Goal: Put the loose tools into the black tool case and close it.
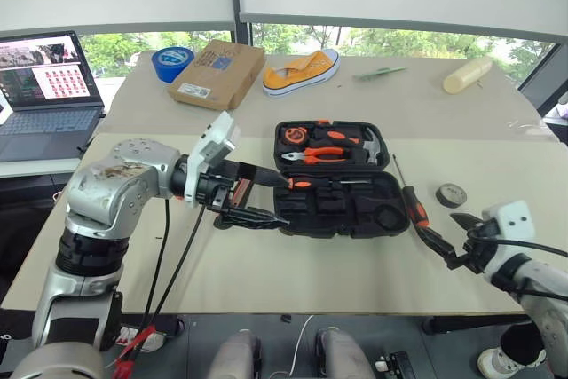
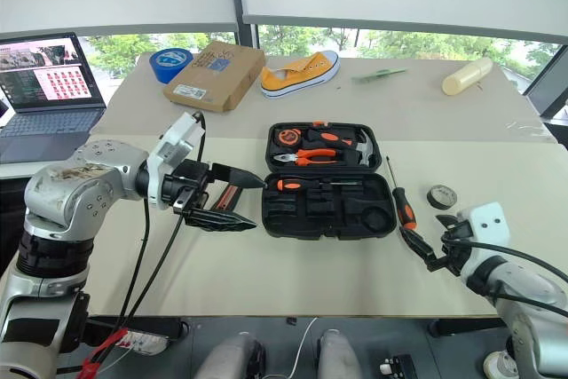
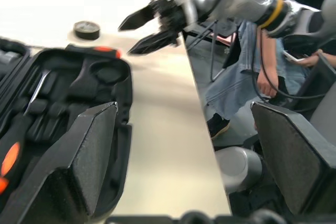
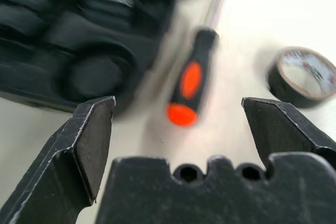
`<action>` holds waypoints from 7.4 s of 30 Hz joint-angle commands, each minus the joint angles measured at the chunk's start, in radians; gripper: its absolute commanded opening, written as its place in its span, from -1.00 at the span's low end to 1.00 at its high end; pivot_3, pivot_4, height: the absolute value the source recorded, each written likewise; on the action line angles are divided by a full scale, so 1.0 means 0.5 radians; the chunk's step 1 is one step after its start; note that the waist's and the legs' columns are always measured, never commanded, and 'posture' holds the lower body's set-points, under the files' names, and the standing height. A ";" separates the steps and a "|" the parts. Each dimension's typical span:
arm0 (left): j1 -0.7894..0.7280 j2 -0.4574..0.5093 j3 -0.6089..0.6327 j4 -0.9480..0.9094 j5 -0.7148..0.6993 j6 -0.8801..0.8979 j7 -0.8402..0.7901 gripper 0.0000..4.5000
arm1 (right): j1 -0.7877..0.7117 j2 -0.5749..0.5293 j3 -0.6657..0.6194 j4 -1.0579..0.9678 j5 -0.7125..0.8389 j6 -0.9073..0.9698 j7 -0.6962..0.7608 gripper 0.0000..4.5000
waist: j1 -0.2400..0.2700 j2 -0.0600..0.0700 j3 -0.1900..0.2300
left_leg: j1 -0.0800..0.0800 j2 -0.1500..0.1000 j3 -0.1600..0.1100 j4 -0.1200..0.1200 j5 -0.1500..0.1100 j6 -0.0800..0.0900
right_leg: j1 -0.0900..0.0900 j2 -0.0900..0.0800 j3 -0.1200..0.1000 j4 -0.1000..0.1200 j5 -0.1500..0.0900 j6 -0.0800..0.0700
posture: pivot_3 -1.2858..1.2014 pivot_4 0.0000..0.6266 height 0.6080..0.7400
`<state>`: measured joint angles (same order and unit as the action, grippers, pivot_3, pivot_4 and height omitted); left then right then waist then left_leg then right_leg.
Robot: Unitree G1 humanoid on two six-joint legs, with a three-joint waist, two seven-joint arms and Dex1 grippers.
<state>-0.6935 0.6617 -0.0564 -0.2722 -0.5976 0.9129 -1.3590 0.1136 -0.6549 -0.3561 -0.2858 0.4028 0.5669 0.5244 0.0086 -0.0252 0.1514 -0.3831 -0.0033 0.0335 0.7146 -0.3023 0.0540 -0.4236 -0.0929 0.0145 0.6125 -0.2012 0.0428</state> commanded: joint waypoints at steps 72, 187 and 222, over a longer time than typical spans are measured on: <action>0.148 0.301 0.011 0.126 0.046 -0.419 0.203 1.00 | -1.880 -0.041 0.842 1.932 -0.450 -1.541 1.627 0.84 | -0.058 0.007 0.005 | -0.002 0.004 0.001 -0.005 0.010 -0.017 | -0.004 0.000 -0.001 0.003 -0.001 -0.002 | 0.03 -0.52 0.92; -0.705 0.259 -0.526 1.436 1.247 -0.669 0.261 -0.83 | -0.573 -0.427 0.071 -0.566 0.658 0.278 0.781 1.00 | 0.002 -0.004 0.023 | -0.026 0.002 0.000 0.004 0.004 -0.008 | -0.035 0.000 -0.009 0.026 -0.001 -0.008 | 0.03 -0.52 0.92; -1.012 -0.780 -1.186 1.625 1.523 -0.720 -0.010 -0.83 | -0.113 -0.331 -0.180 -0.789 0.677 0.272 0.383 1.00 | 0.008 -0.004 0.023 | -0.032 -0.001 -0.001 0.028 -0.005 0.007 | -0.029 0.001 -0.003 0.026 0.000 0.000 | 0.03 -0.52 0.92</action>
<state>-1.1867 0.2785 -0.6326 0.5366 0.1559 0.5611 -1.3386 0.0664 -0.8258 -0.4386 -0.6496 0.7305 0.7273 0.7265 0.0125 -0.0269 0.1631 -0.3992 -0.0039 0.0331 0.7285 -0.3050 0.0578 -0.4382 -0.0923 0.0130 0.6252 -0.2011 0.0427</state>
